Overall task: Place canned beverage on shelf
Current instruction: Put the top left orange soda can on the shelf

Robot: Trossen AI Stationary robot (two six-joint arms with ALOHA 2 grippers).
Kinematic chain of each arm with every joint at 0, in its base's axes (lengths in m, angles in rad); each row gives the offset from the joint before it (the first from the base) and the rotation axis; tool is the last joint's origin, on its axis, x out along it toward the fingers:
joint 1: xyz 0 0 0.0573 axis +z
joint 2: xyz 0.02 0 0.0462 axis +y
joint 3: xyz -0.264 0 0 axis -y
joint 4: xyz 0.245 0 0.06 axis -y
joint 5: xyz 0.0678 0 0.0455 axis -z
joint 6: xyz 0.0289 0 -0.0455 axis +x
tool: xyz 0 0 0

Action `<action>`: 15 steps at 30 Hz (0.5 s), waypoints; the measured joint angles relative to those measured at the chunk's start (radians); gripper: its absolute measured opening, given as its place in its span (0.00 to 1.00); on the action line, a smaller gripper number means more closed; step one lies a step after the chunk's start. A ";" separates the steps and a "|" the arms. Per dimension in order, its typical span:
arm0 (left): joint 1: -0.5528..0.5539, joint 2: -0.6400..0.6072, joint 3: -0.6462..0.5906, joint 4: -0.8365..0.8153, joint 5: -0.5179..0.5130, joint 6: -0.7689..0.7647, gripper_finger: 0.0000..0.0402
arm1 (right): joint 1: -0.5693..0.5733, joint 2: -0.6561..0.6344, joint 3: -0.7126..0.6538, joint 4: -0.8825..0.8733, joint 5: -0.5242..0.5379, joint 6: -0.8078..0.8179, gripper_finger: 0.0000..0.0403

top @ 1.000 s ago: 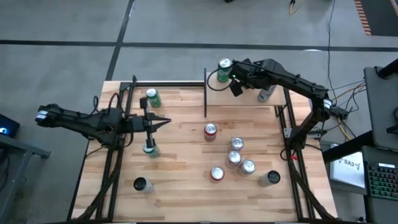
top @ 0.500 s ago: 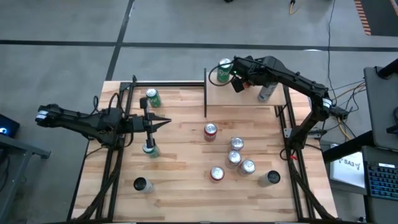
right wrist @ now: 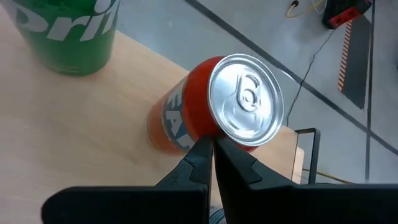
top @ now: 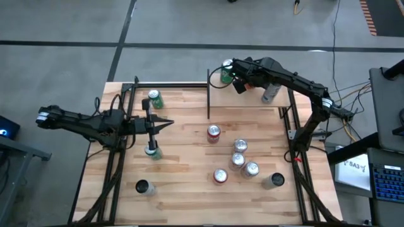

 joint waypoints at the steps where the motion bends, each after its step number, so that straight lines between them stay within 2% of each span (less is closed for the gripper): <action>1: 0.000 0.000 0.000 0.000 0.000 0.000 0.00 | -0.002 0.002 0.000 0.000 0.002 -0.003 0.02; 15: 0.000 0.000 0.000 0.000 0.000 0.000 0.00 | -0.010 0.010 0.000 0.009 0.011 -0.031 0.02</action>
